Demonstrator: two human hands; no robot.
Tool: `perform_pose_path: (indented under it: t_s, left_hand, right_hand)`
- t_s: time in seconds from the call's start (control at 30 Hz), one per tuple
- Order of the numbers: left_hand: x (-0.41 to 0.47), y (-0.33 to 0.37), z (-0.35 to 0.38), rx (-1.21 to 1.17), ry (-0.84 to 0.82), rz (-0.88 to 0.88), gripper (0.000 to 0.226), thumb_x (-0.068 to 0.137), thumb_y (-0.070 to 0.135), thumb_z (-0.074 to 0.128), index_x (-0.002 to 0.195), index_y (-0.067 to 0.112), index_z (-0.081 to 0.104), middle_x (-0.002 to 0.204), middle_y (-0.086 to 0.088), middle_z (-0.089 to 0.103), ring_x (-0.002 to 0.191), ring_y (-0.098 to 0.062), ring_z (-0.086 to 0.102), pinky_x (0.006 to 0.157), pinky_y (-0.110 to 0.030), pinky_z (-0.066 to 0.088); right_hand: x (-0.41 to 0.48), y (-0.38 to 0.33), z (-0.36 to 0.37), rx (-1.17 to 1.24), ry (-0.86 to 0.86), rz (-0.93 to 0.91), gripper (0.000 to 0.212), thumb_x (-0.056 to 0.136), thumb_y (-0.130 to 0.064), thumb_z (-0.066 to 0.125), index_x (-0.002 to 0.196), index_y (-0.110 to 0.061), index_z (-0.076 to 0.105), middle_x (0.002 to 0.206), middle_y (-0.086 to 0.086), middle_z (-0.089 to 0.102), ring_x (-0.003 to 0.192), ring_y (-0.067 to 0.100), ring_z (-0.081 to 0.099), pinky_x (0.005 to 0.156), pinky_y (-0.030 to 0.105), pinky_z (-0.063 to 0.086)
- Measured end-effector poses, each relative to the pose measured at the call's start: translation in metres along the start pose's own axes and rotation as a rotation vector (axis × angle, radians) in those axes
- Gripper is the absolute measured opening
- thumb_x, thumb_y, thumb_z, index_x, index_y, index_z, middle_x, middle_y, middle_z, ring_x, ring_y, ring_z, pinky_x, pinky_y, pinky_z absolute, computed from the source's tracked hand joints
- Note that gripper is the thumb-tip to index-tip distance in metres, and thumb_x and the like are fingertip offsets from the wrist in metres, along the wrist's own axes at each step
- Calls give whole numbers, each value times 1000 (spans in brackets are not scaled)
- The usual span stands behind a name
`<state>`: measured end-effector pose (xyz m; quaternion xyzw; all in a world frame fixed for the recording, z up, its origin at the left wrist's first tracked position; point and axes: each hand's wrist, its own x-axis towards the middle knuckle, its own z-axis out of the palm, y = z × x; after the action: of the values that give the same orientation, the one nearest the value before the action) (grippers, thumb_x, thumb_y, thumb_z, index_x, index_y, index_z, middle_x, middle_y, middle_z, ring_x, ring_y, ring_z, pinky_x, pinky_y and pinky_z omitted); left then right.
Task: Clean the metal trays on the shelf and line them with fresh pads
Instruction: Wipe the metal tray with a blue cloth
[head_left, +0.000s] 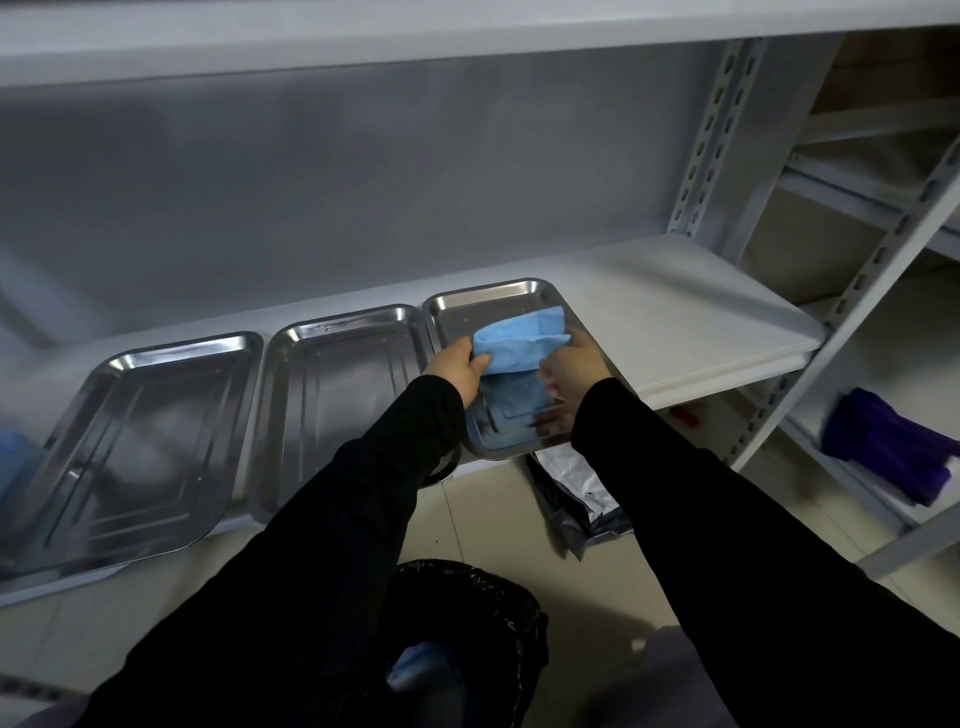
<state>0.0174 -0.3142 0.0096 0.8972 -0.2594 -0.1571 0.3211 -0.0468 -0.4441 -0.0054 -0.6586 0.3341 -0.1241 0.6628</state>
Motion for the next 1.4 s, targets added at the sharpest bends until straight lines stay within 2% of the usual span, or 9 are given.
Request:
perform_pose_path:
  t_s: [0.17,0.3,0.37,0.6,0.7,0.8,0.97,1.33,1.4]
  left_hand:
    - [6,0,1,4,60,-53,37,101,26,37,129,2,43,122,-18,55,111,-31,54,89,-34,43]
    - [12,-1,2,52,119,-93,33,100,27,42,118,1,48,116,-16,58,107,-30,56,83,-31,41]
    - [14,-1,3,99,134,-104,33,99,30,42,116,4,49,115,-14,60,106,-29,57,87,-33,43]
    - [13,0,10,122,173,-78,35,98,22,44,131,13,38,118,-14,56,107,-32,57,92,-39,48]
    - [15,-1,9,200,104,-66,30,98,22,44,127,16,46,121,-12,57,109,-29,57,95,-36,46]
    - [16,1,10,329,61,-86,30,98,27,42,124,20,52,122,-6,60,114,-25,55,104,-36,35]
    - [13,6,14,393,77,-89,29,97,31,42,121,19,54,117,-6,61,114,-26,53,109,-38,24]
    - [15,5,13,48,96,-111,26,94,25,52,120,20,53,121,-4,60,115,-24,54,115,-44,25]
    - [13,6,12,-39,102,-96,25,92,26,56,116,19,54,116,-4,63,112,-24,56,113,-45,29]
  right_hand:
    - [9,7,4,-50,78,-38,30,93,-14,56,121,-4,55,88,6,57,64,15,50,50,21,42]
    - [13,12,4,-193,140,-30,42,91,-26,59,123,2,57,118,18,63,105,34,60,93,43,51]
    - [14,12,3,-273,153,-22,45,91,-29,59,124,2,57,123,20,61,113,35,58,98,40,47]
    - [23,14,-3,-411,187,-9,36,93,-31,57,106,2,60,100,15,53,92,20,48,79,25,35]
    - [22,13,-4,-440,219,-8,36,93,-28,56,116,-1,59,118,19,58,112,31,55,93,30,41]
    - [22,12,-1,-480,261,-3,27,89,-19,54,110,-2,56,113,19,57,104,32,56,88,30,43]
    - [19,4,2,-435,293,70,51,92,-9,46,140,2,33,143,22,41,129,36,45,107,35,38]
    - [17,9,-2,-561,223,25,41,93,-10,45,133,-6,45,133,15,52,122,32,51,75,23,43]
    - [8,1,-4,-575,208,35,37,99,-16,40,135,-9,47,138,10,51,130,27,46,96,23,42]
